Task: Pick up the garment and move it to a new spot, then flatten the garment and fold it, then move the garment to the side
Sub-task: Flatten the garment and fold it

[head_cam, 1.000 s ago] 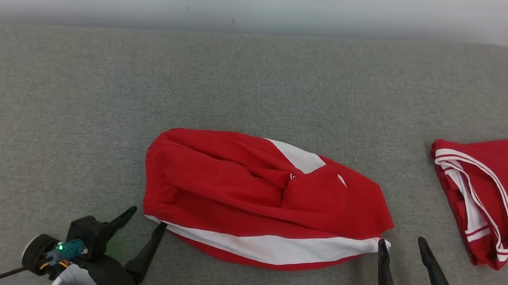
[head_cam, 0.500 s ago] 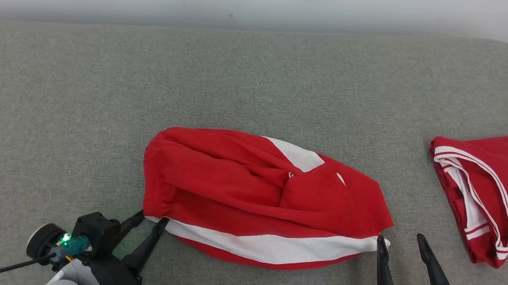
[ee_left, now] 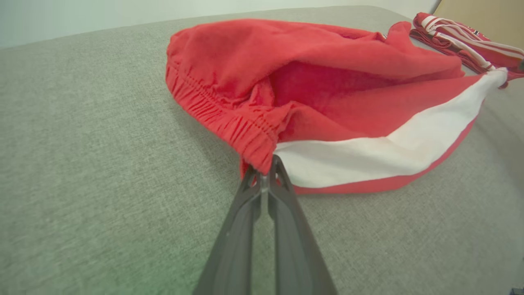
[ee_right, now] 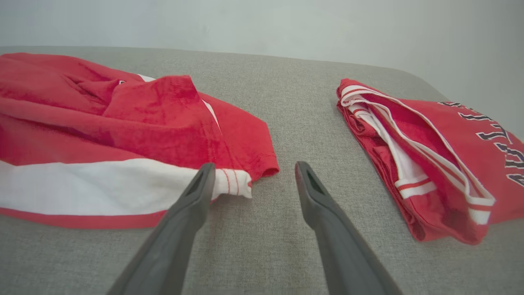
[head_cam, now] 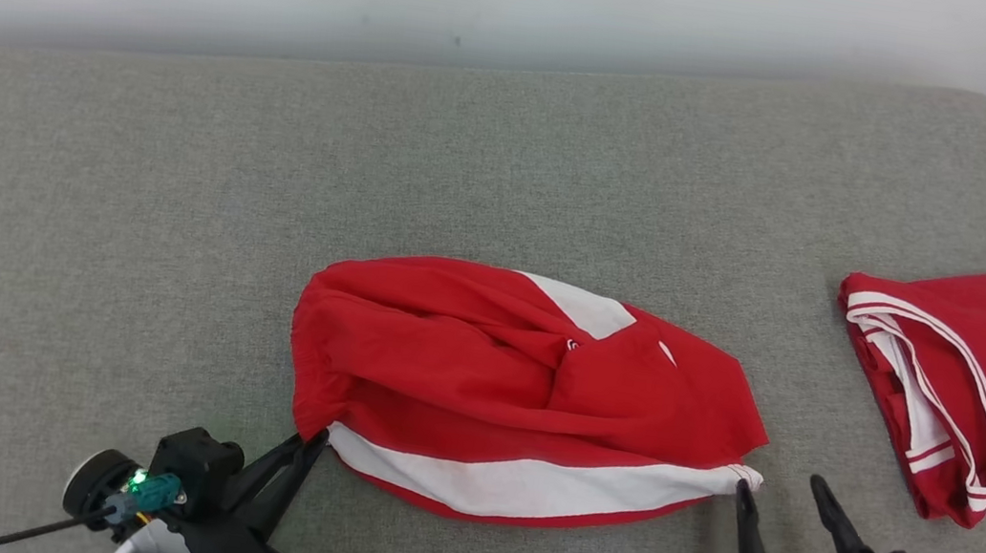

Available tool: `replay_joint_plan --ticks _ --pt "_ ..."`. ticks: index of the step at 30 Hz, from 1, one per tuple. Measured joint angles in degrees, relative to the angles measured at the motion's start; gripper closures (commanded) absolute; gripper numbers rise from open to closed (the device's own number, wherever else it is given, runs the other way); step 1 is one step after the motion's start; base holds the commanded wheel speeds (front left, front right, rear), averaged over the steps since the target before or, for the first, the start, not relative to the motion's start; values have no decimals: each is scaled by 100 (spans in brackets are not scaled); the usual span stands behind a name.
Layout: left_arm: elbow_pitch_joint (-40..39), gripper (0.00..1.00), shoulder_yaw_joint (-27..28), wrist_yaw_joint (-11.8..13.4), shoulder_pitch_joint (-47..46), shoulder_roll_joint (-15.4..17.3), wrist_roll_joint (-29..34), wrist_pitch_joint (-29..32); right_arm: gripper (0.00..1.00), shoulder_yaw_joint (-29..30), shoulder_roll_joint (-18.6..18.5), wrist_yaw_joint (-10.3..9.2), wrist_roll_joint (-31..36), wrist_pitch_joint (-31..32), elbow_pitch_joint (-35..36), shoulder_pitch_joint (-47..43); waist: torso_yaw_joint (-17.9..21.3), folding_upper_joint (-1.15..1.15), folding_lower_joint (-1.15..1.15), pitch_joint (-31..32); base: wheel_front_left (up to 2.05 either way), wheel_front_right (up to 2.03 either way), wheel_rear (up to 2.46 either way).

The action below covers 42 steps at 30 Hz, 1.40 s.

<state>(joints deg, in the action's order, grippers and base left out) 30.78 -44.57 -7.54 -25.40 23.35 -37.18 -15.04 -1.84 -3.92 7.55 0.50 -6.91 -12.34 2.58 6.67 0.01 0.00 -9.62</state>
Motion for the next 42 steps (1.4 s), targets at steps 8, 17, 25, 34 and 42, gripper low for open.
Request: replay_joint_plan --ticks 8,17,25,34,42 --pt "-51 100 174 0 205 -236 169 0 0 -112 -315 0 -70 903 -136 233 -115 0 0 -49 0 0 0" --pt "-79 100 168 0 180 -392 241 0 0 -513 -413 0 -368 1454 -252 413 -252 0 0 -155 0 0 0" --pt "-90 100 182 0 125 -398 248 0 10 -616 -388 0 -497 1656 -324 399 -256 0 0 -164 0 0 0" --pt "-107 100 204 0 119 -394 249 0 67 -659 -360 0 -593 1744 -357 339 -245 0 0 -137 0 0 0" --pt "-335 100 423 0 124 -411 265 0 100 -593 -349 0 -604 1546 -119 341 -251 0 0 -67 0 0 0"
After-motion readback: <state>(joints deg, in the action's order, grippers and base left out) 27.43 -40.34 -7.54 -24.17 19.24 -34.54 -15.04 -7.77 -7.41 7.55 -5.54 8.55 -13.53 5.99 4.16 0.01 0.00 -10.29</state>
